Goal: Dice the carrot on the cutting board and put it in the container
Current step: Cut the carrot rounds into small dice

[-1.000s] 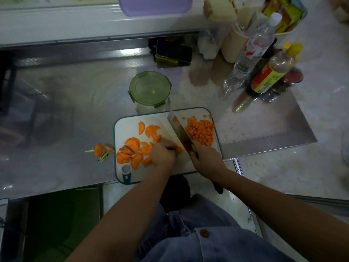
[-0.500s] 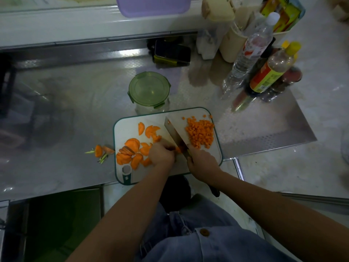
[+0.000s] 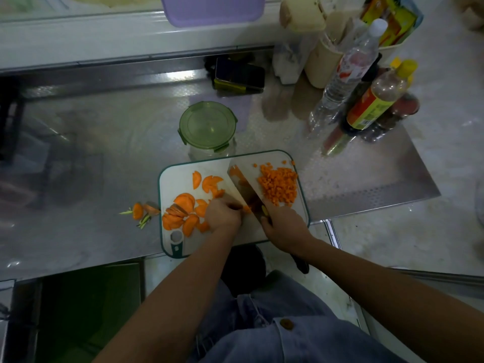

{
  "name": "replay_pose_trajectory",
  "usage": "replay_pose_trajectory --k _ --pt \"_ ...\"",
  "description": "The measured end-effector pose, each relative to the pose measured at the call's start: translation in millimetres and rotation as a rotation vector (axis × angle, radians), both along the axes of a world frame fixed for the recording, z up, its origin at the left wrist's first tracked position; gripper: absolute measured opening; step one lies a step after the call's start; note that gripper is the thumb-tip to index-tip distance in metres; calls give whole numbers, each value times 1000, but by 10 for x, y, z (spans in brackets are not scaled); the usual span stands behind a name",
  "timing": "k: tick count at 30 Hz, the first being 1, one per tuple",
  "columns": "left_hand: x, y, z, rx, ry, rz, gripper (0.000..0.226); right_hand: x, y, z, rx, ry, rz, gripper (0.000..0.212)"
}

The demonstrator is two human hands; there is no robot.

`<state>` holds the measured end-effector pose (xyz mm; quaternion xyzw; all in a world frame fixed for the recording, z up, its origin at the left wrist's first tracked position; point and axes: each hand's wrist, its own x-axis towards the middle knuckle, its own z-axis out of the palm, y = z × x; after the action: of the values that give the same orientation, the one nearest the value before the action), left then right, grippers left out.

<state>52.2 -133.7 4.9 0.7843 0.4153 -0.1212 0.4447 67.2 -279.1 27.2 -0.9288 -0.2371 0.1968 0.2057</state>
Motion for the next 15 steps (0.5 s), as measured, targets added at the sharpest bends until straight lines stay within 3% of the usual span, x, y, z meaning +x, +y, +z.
replay_pose_trajectory --k 10,15 --pt "-28 -28 38 69 -8 -24 15 -60 60 -78 -47 46 -10 45" --pt "-29 -38 54 67 -7 -10 16 -59 137 -127 -62 28 -28 37"
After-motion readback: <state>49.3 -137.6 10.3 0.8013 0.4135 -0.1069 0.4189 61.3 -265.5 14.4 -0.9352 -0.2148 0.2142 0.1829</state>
